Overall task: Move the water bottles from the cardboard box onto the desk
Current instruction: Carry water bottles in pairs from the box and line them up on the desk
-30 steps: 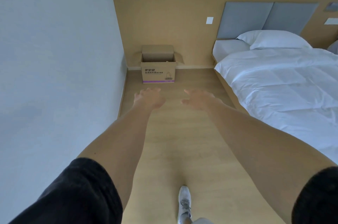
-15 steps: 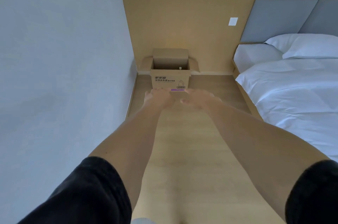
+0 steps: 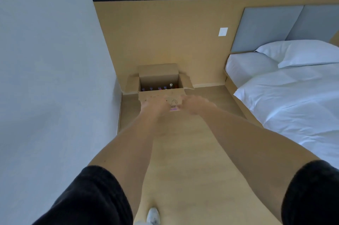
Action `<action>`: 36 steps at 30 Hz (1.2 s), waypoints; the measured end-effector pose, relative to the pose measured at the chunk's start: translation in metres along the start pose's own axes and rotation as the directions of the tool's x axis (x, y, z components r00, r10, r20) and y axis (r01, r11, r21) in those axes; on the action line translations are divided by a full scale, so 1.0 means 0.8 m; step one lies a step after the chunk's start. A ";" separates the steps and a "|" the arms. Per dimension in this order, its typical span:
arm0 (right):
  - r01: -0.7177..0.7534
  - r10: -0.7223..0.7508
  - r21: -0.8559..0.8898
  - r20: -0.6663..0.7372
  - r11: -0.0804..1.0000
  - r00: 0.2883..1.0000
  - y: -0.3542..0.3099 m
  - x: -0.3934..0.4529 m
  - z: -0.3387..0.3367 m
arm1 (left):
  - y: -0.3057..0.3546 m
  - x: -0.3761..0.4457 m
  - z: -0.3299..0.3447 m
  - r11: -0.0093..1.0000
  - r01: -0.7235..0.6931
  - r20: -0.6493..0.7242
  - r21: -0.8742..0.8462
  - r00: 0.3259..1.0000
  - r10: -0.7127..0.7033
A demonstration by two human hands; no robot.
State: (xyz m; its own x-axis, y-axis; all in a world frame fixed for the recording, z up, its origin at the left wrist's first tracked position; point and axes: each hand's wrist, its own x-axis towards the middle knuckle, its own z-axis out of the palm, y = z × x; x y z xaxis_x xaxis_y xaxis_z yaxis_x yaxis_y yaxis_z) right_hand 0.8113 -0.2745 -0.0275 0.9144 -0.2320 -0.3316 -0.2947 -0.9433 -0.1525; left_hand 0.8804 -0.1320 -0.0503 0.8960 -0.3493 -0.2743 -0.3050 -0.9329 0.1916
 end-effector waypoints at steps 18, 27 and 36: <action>-0.045 0.046 0.069 -0.016 0.997 0.999 -0.010 0.346 -0.087 | -0.063 0.343 -0.083 0.999 -0.024 0.057 0.044 0.998 0.022; 0.046 -0.050 0.045 0.076 0.998 0.996 0.030 0.570 -0.160 | -0.028 0.539 -0.142 0.996 0.081 0.045 -0.024 0.996 -0.080; 0.097 -0.095 -0.001 0.154 0.995 0.983 0.062 0.724 -0.193 | -0.018 0.669 -0.154 0.988 0.151 0.098 -0.045 0.984 -0.146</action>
State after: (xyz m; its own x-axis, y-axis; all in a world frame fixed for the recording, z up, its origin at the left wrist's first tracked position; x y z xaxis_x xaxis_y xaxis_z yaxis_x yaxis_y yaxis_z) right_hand 1.3691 -0.4922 -0.0834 0.8848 -0.1017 -0.4547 -0.2045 -0.9616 -0.1829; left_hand 1.4040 -0.2944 -0.0839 0.8947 -0.2163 -0.3908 -0.1516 -0.9700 0.1899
